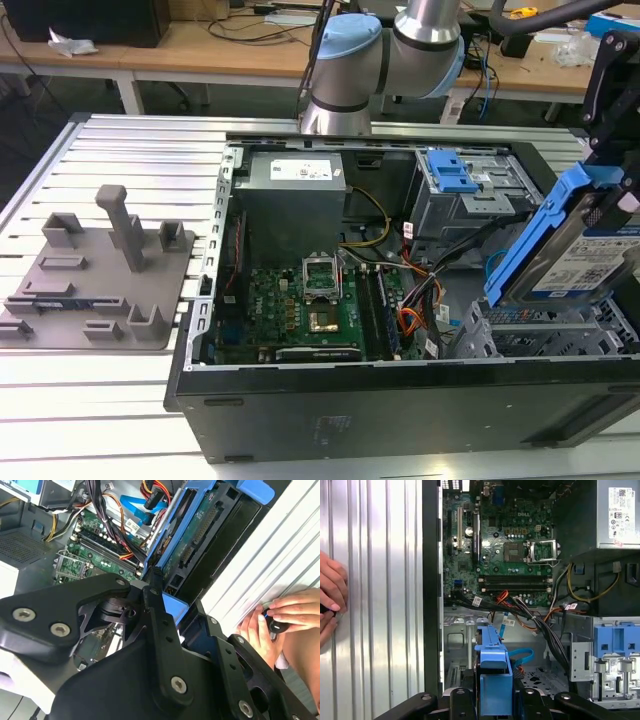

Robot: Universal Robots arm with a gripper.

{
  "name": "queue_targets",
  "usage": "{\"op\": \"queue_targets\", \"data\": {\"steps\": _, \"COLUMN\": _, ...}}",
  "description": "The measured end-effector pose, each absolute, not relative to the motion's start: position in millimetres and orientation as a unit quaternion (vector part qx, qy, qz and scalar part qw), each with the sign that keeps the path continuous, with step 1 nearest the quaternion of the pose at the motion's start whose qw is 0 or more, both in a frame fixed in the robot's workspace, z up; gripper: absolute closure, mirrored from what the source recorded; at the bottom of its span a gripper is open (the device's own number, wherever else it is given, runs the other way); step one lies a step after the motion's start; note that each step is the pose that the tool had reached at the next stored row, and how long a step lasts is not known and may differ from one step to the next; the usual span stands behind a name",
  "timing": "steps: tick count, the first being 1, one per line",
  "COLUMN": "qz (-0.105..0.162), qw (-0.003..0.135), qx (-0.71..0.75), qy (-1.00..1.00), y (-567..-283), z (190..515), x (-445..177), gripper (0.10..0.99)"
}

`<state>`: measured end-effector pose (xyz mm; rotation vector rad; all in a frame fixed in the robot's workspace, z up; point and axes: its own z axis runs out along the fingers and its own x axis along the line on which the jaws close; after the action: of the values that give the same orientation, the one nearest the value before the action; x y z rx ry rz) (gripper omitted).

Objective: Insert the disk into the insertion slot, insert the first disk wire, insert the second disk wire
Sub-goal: 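Insert the disk into the insertion slot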

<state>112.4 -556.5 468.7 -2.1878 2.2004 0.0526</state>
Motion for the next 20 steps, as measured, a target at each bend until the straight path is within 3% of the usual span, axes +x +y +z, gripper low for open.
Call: {"op": "queue_targets", "data": {"steps": 20, "qz": 0.019, "qw": 0.017, "qx": -0.702, "qy": 0.712, "y": -556.4, "z": 459.9, "x": 114.9, "gripper": 0.722}}
